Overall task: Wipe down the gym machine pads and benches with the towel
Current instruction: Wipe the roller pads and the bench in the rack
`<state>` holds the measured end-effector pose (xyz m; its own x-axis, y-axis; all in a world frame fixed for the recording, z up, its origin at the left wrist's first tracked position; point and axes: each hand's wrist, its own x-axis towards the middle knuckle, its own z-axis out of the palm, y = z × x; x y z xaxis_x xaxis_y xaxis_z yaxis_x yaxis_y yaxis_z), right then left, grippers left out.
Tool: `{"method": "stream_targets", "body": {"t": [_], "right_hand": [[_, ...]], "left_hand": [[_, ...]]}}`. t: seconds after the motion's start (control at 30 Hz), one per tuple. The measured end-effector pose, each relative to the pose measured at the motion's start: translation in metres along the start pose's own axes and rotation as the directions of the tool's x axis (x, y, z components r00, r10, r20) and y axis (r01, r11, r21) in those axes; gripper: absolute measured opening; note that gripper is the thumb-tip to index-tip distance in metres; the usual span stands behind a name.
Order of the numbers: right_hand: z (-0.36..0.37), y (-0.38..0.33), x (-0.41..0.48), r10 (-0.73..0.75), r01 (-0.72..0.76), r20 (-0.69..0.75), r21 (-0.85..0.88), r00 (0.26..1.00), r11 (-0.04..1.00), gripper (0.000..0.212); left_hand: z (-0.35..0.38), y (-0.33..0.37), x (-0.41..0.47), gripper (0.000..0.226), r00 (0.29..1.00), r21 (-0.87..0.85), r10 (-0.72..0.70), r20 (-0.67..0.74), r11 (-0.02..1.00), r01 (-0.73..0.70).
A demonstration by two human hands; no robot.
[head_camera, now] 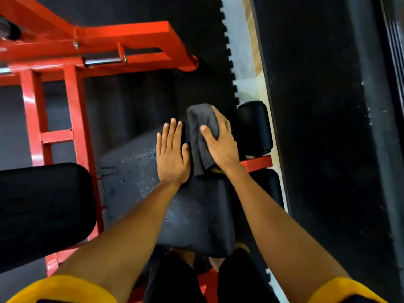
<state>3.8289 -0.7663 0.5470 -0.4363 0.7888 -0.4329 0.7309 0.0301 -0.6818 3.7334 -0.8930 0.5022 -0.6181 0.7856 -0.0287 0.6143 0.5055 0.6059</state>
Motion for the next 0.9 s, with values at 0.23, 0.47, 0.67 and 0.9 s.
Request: {"method": "stream_targets", "body": {"t": [0.23, 0.47, 0.67, 0.9], "right_hand": [[0.005, 0.016, 0.001, 0.353, -0.350, 0.036, 0.255, 0.935, 0.901, 0.102], [0.015, -0.010, -0.019, -0.184, 0.155, -0.069, -0.304, 0.981, 0.940, 0.087], [-0.004, -0.023, 0.071, 0.208, -0.222, 0.092, 0.199, 0.974, 0.955, 0.078], [0.010, -0.030, 0.037, -0.446, 0.425, 0.076, -0.477, 0.892, 0.769, 0.066]], "left_hand": [[0.003, -0.002, 0.000, 0.058, 0.999, 0.005, 0.008, -0.042, 1.000, -0.008], [0.004, -0.005, 0.000, 0.057, 0.999, -0.007, 0.002, -0.040, 1.000, -0.002], [0.004, 0.001, 0.001, 0.061, 0.997, -0.019, -0.031, -0.068, 0.999, 0.029], [0.007, -0.002, -0.001, 0.059, 0.995, -0.011, 0.001, -0.101, 1.000, -0.002]]}}
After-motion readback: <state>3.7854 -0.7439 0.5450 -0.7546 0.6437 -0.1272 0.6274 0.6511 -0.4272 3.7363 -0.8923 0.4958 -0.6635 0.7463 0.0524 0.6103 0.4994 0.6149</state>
